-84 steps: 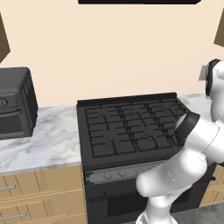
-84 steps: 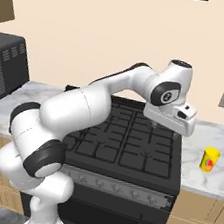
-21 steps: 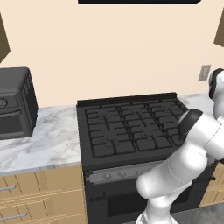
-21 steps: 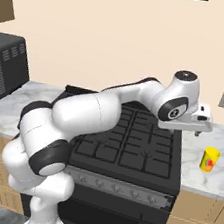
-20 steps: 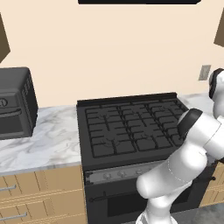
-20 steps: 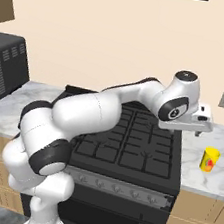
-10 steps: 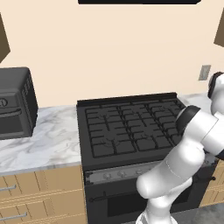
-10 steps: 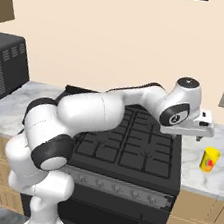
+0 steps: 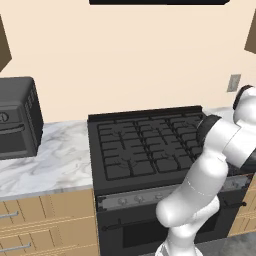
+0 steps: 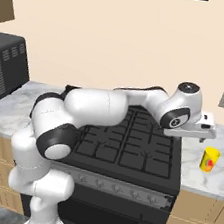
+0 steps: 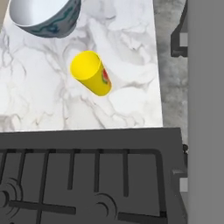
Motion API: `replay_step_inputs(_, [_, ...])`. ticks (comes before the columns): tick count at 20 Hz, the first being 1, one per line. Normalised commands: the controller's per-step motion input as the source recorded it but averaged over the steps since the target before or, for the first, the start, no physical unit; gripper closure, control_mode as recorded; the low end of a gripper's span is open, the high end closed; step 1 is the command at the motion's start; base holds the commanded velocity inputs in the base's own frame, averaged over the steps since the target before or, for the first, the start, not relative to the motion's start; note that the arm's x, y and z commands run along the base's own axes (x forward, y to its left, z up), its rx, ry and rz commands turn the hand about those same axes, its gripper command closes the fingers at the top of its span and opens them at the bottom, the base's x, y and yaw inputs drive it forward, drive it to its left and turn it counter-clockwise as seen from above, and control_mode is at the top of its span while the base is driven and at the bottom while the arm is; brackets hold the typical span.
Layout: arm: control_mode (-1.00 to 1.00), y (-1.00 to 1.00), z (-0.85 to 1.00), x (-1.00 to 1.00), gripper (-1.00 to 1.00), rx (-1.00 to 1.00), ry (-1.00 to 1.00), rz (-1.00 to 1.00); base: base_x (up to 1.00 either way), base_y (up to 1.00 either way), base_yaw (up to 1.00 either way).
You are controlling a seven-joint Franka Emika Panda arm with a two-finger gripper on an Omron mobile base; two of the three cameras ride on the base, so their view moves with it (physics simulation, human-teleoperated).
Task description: Pick the cup and bowl from the counter and place them on the counter next to the sink.
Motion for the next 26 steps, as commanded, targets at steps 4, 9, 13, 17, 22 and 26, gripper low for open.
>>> replay_step_inputs(4, [-1.00,-0.26,0.00,0.25,-1.00,0.00,0.00,0.00,0.00,0.00,0.00])
replay_step_inputs(9, [-1.00,-0.29,0.00,0.21,-1.00,0.00,0.00,0.00,0.00,0.00,0.00])
replay_step_inputs(13, [-1.00,-0.21,0.00,0.01,-1.00,0.09,0.00,0.00,0.00,0.00,0.00])
replay_step_inputs(17, [-1.00,-0.11,0.00,0.00,-1.00,0.13,0.00,0.00,0.00,0.00,0.00])
replay_step_inputs(22, [-1.00,-0.06,0.00,0.00,-1.00,0.15,0.00,0.00,0.00,0.00,0.00])
replay_step_inputs(26, [-1.00,-0.01,0.00,0.00,-1.00,0.07,0.00,0.00,0.00,0.00,0.00])
